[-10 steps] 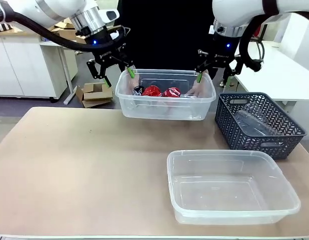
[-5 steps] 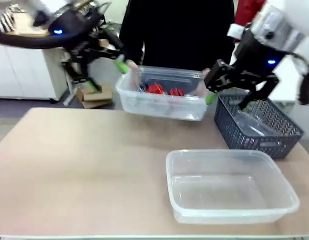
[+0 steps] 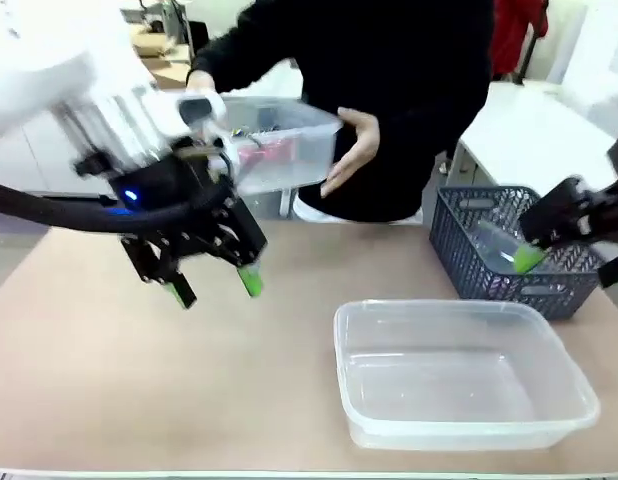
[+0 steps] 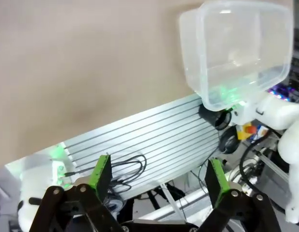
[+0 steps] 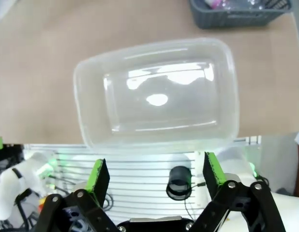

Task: Sort the waste into each basket.
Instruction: Pick up the Organizing box on the right side of the table and lift it.

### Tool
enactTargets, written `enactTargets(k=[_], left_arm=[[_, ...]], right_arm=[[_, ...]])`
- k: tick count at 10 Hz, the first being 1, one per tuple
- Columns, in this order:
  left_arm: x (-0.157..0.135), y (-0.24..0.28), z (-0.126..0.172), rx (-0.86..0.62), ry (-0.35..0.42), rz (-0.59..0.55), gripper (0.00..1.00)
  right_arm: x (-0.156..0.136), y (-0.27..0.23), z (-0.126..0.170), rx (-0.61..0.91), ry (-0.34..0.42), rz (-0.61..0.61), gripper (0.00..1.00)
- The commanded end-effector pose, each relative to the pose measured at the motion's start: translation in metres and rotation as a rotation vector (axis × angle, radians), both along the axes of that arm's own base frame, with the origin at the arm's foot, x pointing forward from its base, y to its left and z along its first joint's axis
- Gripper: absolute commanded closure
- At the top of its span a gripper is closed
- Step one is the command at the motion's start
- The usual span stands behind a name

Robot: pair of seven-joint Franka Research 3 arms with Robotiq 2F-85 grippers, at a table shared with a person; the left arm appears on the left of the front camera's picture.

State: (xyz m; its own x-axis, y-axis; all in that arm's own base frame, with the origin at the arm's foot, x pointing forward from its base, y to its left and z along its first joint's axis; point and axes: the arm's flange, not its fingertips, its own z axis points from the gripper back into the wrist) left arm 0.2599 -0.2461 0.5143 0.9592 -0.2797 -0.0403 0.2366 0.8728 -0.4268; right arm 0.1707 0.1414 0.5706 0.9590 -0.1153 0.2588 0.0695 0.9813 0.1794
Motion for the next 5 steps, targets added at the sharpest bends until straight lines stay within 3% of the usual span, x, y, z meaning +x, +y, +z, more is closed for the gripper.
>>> enactTargets(k=[1, 4, 5], left_arm=[[0.006, 0.005, 0.027, -0.083, -0.027, -0.007, 0.00], [0.005, 0.004, 0.020, -0.040, -0.023, 0.007, 0.00], [-0.011, -0.029, -0.016, -0.051, -0.030, 0.141, 0.00]], right_arm=[[0.025, 0.016, -0.008, 0.000, 0.017, 0.038, 0.00], [0.017, 0.013, -0.012, -0.015, 0.024, 0.007, 0.00], [0.004, -0.023, -0.033, -0.146, 0.053, -0.034, 0.00]])
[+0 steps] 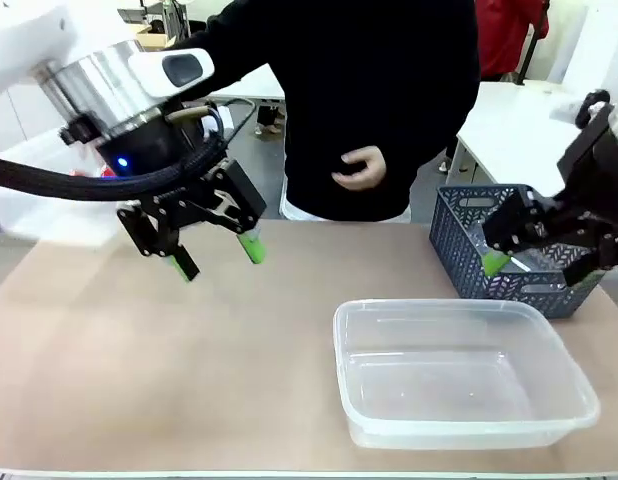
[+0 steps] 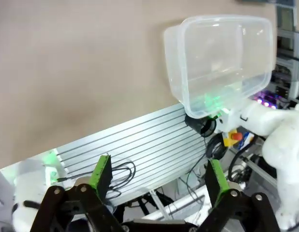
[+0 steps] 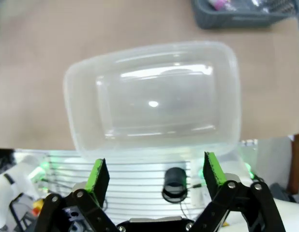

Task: Sort the waste into each basket.
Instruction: Pick up the Organizing box on the right side of the table and lift it.

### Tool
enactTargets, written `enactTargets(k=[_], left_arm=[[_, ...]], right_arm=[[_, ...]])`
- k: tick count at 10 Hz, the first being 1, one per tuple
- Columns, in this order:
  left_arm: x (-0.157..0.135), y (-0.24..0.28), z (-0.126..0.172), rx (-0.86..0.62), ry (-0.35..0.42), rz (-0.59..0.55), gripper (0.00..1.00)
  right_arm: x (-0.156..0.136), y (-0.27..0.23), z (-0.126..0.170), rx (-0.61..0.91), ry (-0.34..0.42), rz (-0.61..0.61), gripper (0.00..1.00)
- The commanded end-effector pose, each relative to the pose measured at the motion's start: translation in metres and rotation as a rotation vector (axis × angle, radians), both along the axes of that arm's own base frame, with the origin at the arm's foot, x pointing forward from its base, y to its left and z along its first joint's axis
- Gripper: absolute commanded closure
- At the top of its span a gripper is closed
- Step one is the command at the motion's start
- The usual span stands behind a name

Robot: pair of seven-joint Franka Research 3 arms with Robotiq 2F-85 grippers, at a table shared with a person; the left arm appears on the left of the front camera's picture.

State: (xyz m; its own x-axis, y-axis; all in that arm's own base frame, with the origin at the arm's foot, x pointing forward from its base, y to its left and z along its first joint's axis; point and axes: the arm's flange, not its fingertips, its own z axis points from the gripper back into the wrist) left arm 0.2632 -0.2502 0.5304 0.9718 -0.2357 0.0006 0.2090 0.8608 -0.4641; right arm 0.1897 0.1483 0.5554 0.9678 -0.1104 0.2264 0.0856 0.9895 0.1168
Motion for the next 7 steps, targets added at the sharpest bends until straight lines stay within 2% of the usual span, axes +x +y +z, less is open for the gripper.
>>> enactTargets(k=[1, 2, 3, 4, 5, 6, 7], left_arm=[[-0.035, -0.068, -0.076, -0.001, 0.019, 0.075, 0.00], [-0.044, -0.112, -0.111, -0.050, 0.012, 0.024, 0.00], [-0.040, -0.163, -0.156, 0.010, -0.023, -0.008, 0.00], [-0.033, -0.203, -0.185, 0.022, -0.007, -0.032, 0.00], [-0.024, -0.222, -0.184, -0.024, 0.047, -0.023, 0.00], [-0.085, -0.142, -0.154, 0.010, -0.012, -0.025, 0.00], [-0.085, -0.142, -0.154, 0.010, -0.012, -0.025, 0.00]], right_arm=[[-0.026, -0.078, -0.042, -0.109, 0.034, -0.086, 0.00], [-0.035, -0.111, -0.067, -0.137, 0.084, -0.116, 0.00], [-0.043, -0.132, -0.091, -0.152, 0.125, -0.121, 0.00], [-0.042, -0.138, -0.109, -0.077, 0.119, -0.077, 0.00], [-0.038, -0.138, -0.125, -0.058, 0.133, -0.103, 0.00], [-0.020, -0.105, 0.006, -0.125, 0.124, -0.140, 0.00], [-0.020, -0.105, 0.006, -0.125, 0.124, -0.140, 0.00]])
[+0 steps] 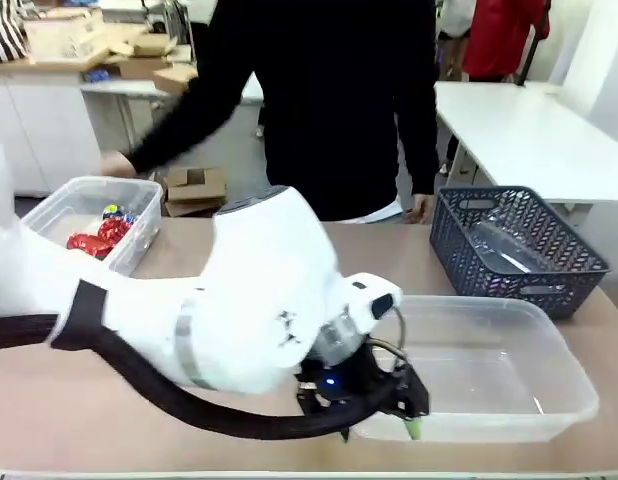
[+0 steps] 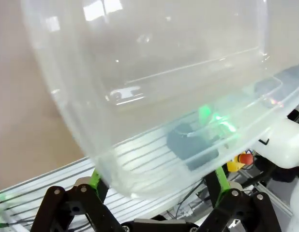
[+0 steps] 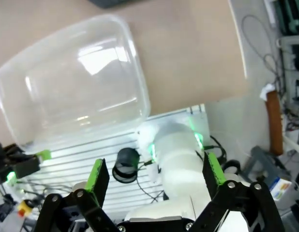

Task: Sort the waste into each basket.
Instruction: Pick up the Organizing box on the right side of the table and lift it.

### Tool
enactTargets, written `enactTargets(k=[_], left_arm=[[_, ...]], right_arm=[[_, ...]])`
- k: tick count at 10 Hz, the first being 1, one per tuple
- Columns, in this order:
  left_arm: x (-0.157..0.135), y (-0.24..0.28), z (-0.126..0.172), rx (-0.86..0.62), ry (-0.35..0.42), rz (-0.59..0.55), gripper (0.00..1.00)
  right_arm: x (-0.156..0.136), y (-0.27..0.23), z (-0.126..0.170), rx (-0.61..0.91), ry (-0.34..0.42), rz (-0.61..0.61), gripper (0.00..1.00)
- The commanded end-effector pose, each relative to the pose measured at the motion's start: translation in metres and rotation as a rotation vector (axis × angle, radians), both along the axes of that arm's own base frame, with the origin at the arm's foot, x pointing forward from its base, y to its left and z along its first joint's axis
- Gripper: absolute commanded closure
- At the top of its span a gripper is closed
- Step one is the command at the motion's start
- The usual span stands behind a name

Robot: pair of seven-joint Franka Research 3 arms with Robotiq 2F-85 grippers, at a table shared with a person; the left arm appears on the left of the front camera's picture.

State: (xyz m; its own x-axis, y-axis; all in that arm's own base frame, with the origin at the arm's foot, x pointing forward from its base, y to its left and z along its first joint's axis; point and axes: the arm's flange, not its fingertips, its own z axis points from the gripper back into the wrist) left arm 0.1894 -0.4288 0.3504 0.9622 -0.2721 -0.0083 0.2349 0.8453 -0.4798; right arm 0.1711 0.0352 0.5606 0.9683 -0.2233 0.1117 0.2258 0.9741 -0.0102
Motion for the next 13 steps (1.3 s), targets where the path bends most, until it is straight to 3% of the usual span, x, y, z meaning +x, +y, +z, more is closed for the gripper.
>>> enactTargets(k=[1, 3, 4, 5, 6, 8, 10, 13], left_arm=[[-0.011, 0.037, 0.026, 0.024, -0.026, 0.013, 0.00], [-0.002, 0.012, 0.010, 0.003, -0.013, 0.001, 0.00], [-0.010, 0.020, 0.020, 0.044, -0.034, 0.020, 0.00], [-0.007, 0.027, 0.032, 0.036, -0.101, 0.068, 0.00], [-0.001, 0.025, 0.036, 0.053, -0.204, 0.096, 0.00], [0.009, 0.022, 0.034, 0.030, -0.264, 0.131, 0.00], [0.028, 0.024, 0.022, 0.056, -0.203, 0.157, 0.00], [0.045, 0.032, 0.009, 0.036, -0.150, 0.151, 0.00]], right_arm=[[-0.002, 0.008, 0.001, -0.019, -0.011, -0.003, 0.00], [-0.001, 0.004, 0.000, -0.015, -0.005, 0.003, 0.00], [0.023, -0.007, -0.021, 0.048, 0.027, 0.043, 0.00], [0.041, -0.017, -0.045, 0.029, -0.002, 0.047, 0.00], [0.048, -0.020, -0.068, 0.086, -0.001, 0.115, 0.00], [0.058, -0.023, -0.127, 0.115, 0.051, 0.099, 0.00], [0.056, -0.002, -0.192, 0.135, 0.093, 0.074, 0.00], [0.015, 0.007, -0.257, 0.092, 0.200, 0.016, 0.00]])
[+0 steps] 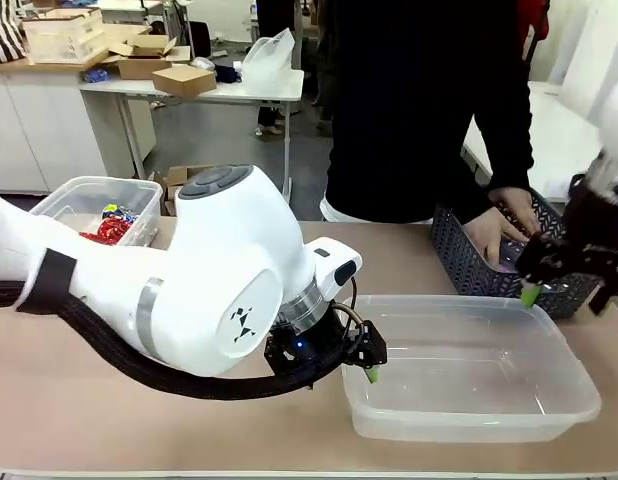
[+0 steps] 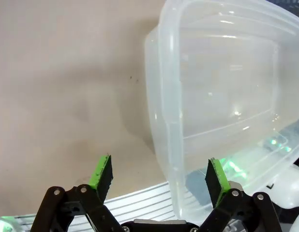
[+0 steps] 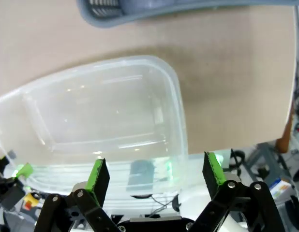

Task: Sort the waste into each basket.
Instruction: Pick up the Organizing box on the right side of the table and lift it.

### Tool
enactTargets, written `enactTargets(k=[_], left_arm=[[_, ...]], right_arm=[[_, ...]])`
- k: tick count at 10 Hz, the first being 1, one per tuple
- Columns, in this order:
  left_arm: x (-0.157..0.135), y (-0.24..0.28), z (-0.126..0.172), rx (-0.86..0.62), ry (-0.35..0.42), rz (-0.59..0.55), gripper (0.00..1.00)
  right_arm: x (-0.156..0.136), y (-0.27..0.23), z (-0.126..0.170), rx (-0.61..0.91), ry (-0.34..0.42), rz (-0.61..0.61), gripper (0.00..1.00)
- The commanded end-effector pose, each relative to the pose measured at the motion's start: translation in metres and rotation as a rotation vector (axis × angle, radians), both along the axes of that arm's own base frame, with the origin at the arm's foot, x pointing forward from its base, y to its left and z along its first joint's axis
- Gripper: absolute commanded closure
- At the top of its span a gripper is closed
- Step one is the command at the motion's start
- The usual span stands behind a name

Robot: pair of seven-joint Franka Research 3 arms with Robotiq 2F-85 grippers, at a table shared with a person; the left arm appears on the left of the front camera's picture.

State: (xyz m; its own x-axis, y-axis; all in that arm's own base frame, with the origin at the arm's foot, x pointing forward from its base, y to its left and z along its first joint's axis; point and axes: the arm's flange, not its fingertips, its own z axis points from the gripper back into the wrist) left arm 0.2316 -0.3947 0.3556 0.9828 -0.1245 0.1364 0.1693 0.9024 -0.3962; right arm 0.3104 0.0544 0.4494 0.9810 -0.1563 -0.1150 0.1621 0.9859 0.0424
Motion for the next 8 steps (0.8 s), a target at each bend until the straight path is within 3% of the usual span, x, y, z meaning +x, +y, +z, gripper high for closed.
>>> enactTargets(k=[1, 2, 5, 6, 8], left_arm=[[0.006, 0.001, 0.003, -0.048, 0.034, -0.015, 0.00], [0.000, 0.000, 0.000, 0.000, 0.000, 0.000, 0.00], [0.004, -0.002, -0.003, -0.006, 0.016, 0.001, 0.00], [0.005, 0.002, -0.003, 0.032, 0.002, 0.029, 0.00], [0.015, 0.000, -0.006, 0.025, -0.005, 0.042, 0.00]], right_arm=[[-0.129, -0.033, -0.137, -0.110, -0.026, -0.140, 0.00], [0.000, 0.000, 0.000, 0.000, 0.000, 0.000, 0.00], [0.003, -0.001, -0.006, -0.032, 0.016, -0.038, 0.00], [0.012, -0.018, -0.034, -0.054, 0.085, -0.047, 0.00], [-0.001, -0.033, -0.076, -0.045, 0.193, -0.009, 0.00]])
